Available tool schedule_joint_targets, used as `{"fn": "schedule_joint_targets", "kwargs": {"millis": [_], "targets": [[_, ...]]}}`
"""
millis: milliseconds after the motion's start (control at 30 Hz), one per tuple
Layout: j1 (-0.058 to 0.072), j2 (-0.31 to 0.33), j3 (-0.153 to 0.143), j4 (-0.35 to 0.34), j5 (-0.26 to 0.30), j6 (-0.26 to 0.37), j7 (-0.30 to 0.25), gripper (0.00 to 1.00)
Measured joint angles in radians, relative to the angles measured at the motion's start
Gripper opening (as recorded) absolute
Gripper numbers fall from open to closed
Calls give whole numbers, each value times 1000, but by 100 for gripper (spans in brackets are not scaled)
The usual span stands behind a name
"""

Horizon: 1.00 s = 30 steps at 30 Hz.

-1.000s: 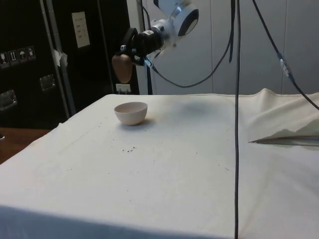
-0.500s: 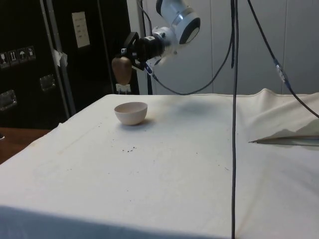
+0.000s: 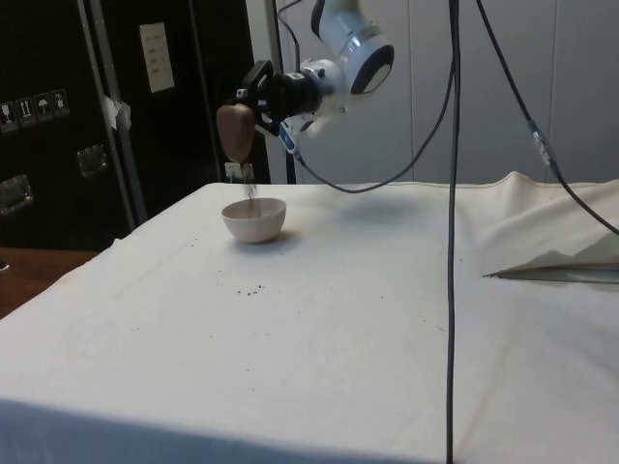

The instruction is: Pour the coffee beans from the cup into the bowl.

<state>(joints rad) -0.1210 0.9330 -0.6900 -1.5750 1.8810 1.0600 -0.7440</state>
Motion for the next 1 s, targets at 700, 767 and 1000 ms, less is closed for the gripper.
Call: {"fn": "schedule_joint_targets", "kwargs": {"millis": [700, 767, 1000], "targets": [[0, 1, 0, -1, 1, -2, -13, 0], [0, 1, 0, -1, 1, -2, -16, 0], [1, 1, 0, -1, 1, -2, -22, 0]]}}
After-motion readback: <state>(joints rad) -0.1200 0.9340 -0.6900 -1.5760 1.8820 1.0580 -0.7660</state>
